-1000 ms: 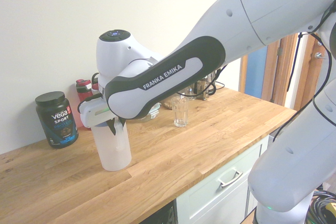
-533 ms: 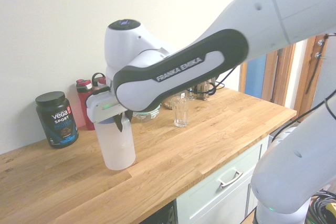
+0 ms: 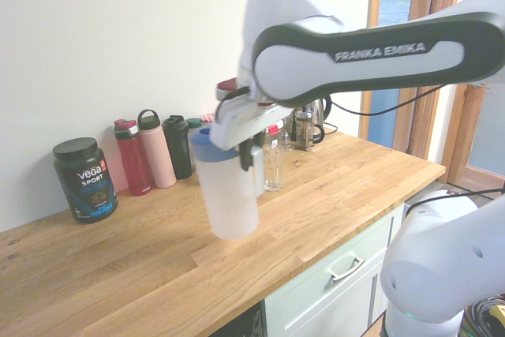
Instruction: Pour me some water
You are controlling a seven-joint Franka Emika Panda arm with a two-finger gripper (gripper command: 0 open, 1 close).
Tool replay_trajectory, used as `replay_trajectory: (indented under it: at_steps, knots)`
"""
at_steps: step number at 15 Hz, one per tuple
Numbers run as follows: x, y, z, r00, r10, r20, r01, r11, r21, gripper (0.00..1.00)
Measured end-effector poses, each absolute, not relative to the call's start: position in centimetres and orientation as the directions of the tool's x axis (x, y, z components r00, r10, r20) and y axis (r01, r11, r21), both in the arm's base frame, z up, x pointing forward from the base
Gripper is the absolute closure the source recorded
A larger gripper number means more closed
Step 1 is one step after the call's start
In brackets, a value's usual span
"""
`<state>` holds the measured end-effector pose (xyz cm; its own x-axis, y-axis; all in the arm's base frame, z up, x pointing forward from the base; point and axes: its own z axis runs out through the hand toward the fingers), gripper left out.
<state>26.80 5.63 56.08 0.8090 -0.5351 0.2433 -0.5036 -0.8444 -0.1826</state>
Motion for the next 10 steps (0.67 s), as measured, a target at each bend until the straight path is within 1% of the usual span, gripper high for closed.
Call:
replay_trajectory:
  at_steps: [4, 7, 10]
  knots:
    - [25.5, -4.7, 55.5, 0.869, -0.461, 0.181, -0.422, -0.881, -0.216, 1.0]
    - [24.9, -11.6, 53.8, 0.923, -0.353, 0.154, -0.308, -0.916, -0.258, 1.0]
    - [25.7, -16.7, 53.7, 0.959, -0.221, 0.177, -0.171, -0.95, -0.26, 1.0]
